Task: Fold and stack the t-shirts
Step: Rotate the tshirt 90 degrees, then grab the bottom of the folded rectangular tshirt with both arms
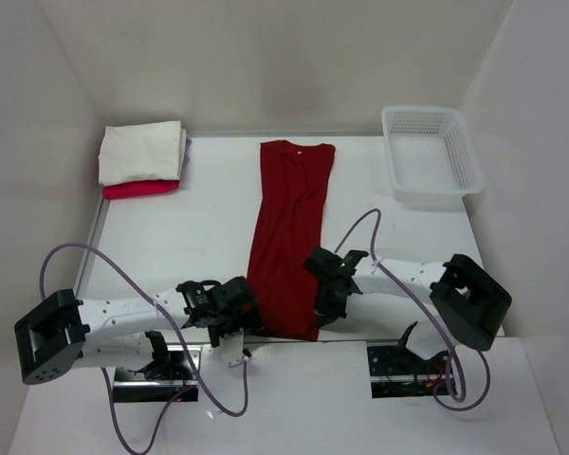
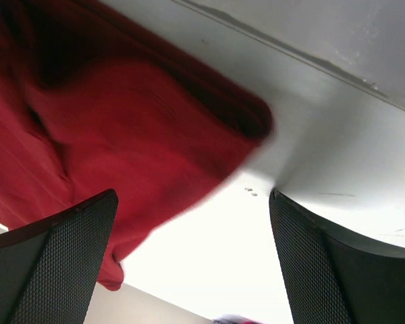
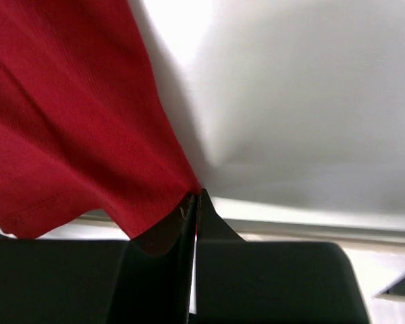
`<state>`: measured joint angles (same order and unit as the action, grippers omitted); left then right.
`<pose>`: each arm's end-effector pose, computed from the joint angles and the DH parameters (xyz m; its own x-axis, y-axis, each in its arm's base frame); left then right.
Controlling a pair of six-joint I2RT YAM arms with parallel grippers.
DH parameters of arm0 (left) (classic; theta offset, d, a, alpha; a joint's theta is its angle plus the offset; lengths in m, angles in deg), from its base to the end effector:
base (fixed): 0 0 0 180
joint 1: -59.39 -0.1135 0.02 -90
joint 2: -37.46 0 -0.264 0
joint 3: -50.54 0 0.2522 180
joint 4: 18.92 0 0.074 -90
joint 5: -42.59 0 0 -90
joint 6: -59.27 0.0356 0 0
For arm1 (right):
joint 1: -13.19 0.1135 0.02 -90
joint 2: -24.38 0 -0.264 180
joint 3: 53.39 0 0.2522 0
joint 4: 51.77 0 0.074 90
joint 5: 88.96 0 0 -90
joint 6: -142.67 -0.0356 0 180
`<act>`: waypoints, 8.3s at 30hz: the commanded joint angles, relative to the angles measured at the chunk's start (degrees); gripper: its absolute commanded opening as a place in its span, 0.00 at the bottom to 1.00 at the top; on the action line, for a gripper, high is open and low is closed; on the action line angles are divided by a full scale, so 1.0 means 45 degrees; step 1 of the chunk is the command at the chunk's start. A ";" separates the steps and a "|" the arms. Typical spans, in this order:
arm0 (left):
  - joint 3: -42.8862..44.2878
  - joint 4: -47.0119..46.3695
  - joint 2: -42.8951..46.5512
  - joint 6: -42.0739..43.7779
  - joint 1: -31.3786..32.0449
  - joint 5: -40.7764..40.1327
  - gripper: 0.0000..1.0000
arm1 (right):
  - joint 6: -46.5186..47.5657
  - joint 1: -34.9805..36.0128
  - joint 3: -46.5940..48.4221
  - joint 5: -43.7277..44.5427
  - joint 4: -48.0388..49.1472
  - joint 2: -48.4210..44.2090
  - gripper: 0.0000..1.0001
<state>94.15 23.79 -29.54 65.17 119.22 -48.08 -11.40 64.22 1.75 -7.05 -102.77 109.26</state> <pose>0.0972 -0.1664 0.1562 0.9048 0.4227 0.0523 0.3684 -0.8383 0.4019 0.1426 0.1843 0.1435 -0.9765 0.2086 0.0545 0.2154 0.9547 0.2055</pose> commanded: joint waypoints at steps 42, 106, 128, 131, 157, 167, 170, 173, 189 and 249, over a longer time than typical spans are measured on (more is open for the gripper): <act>1.6350 0.2805 -1.0752 -1.2987 -1.1013 0.2099 0.68 | 0.5000 0.1510 0.6234 0.3225 -0.1631 0.1601 0.46; 3.3250 0.2318 -2.3548 -1.5959 -0.9292 0.0011 0.38 | 0.6384 0.5046 0.9241 0.0375 -0.1706 0.6528 0.00; 3.3250 0.3116 -2.1245 -1.6856 -1.0306 0.1573 0.81 | 0.6231 0.2182 1.0160 0.2210 -0.1455 0.2900 0.65; 3.3250 0.3604 -2.0814 -1.7284 -1.0737 0.2119 0.83 | 0.6075 -0.0648 1.0022 0.1606 -0.1044 0.2095 0.56; 3.2470 0.4425 -2.2396 -1.6801 -1.0425 0.1847 0.86 | 0.9256 -0.7667 2.5803 0.2840 -0.4833 1.6507 0.54; 3.3308 0.3961 -2.3742 -1.5316 -0.9743 0.1554 0.77 | 0.8867 -0.7960 2.8379 0.1078 -0.3720 1.8597 0.05; 3.3309 0.2734 -2.3861 -1.5450 -0.9469 0.0990 0.91 | 0.8614 -0.8233 2.9239 0.0298 -0.2569 1.8968 0.04; 3.3309 0.1363 -2.3977 -1.5879 -0.9468 0.0306 0.95 | 0.8477 -0.8233 3.0098 -0.0288 -0.1536 1.9319 0.12; 3.3309 0.6469 -1.7204 -1.4753 -0.9763 0.1956 1.00 | 0.9922 -0.8468 2.4485 0.2791 -0.4908 0.9447 1.00; 0.4832 -0.0027 -0.5695 -1.3750 0.2485 0.1418 0.98 | 0.0235 -0.1534 -0.1326 0.0628 -0.0515 -0.3218 0.68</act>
<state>115.11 27.18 -52.97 6.74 130.33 -45.94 -10.72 56.61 -3.67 -4.43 -107.77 94.42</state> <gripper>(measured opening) 0.990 0.680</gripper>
